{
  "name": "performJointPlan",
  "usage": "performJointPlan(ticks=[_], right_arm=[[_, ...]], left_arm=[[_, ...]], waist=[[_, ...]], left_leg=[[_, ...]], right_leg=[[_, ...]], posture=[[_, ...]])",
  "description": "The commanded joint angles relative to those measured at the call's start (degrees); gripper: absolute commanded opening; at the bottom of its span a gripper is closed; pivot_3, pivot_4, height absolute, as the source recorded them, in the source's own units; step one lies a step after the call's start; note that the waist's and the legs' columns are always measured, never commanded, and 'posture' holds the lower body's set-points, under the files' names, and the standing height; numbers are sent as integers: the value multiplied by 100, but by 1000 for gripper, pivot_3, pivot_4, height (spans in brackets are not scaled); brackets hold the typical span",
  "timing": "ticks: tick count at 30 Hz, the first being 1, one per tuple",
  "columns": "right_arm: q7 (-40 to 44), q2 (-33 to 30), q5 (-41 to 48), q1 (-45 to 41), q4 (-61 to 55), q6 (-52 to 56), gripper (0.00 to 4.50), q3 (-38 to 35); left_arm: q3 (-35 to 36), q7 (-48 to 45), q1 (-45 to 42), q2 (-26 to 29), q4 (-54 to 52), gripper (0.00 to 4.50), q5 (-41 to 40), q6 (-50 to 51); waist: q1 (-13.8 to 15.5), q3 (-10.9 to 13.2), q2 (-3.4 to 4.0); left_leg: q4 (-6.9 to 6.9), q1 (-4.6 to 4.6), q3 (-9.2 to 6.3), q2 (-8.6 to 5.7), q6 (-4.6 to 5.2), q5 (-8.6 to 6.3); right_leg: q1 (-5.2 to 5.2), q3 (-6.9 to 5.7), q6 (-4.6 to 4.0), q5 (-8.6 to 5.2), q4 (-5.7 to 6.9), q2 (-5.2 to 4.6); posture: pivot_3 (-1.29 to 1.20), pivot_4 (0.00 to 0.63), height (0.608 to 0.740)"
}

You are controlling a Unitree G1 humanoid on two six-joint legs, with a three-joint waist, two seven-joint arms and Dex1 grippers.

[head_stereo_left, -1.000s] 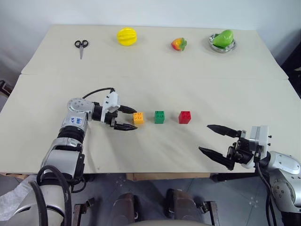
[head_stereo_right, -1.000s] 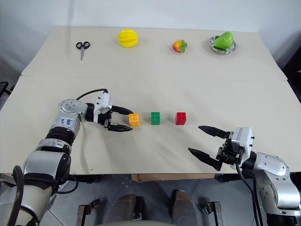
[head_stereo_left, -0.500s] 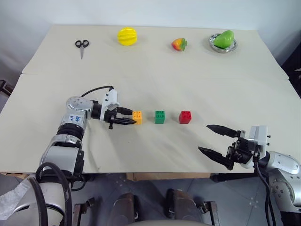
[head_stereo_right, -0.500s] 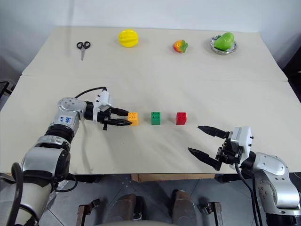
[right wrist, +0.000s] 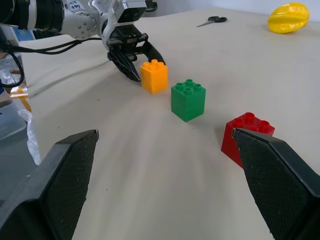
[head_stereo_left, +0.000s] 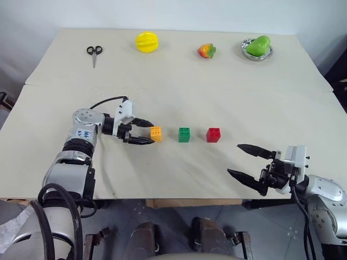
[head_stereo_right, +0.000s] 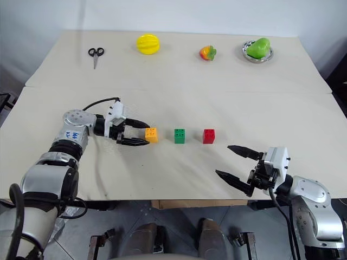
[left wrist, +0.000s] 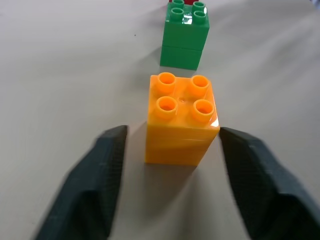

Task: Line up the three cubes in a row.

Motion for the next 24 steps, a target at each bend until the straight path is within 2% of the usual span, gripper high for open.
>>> performJointPlan(ticks=[1, 3, 6, 10, 14, 17, 24], right_arm=[[120, -43, 271, -151, -185, -39, 4500, -125], [216, -119, 362, -231, -141, 33, 4500, -138], [428, -248, 382, -440, 165, 72, 4500, -136], [740, -333, 514, -794, 664, 115, 4500, -203], [1111, -435, 448, -1096, 1089, 40, 4500, -155], [1236, -400, 296, -1349, 1361, -136, 4500, -86], [1513, -449, -105, -1610, 1966, -577, 4500, -5]], left_arm=[[306, -516, 209, 578, -457, 4198, -333, 80], [448, -754, 495, 901, -773, 4198, -524, 171], [517, -859, 1385, 1471, -1969, 4198, -1127, 972], [1043, -329, 2710, 1883, -3676, 4359, -1817, 2172], [1715, 342, 3717, 1827, -5008, 4359, -2412, 2680], [1952, 707, 4155, 1671, -5596, 4359, -2553, 2618], [1975, 1041, 4471, 1533, -5621, 4359, -2342, 1918]], waist=[[-23, 0, 0], [-93, 0, 1], [-154, 0, 1], [-145, 0, 1], [-30, 0, 1], [14, 0, 2], [-7, 0, 3]], left_leg=[[0, 0, 0, 0, 0, 0], [-2, 3, -4, 3, 0, 0], [-7, 5, -16, 4, -1, 0], [-5, 4, -20, 7, 0, 0], [6, 3, -36, 22, 0, 0], [14, 4, -38, 26, 0, 0], [14, 6, -34, 6, -1, -1]], right_leg=[[-1, 0, 0, 0, 0, 0], [-4, 6, 0, 0, 1, 1], [-4, 5, -1, -1, 5, 0], [-3, 7, -2, -1, 7, -6], [4, 6, -3, -2, 13, -12], [10, 6, -3, -2, 12, -13], [11, 4, -3, -2, 11, -9]], posture=[[0, 150, 740], [0, 150, 740], [0, 150, 740], [0, 150, 740], [0, 150, 740], [0, 150, 740], [0, 150, 740]])
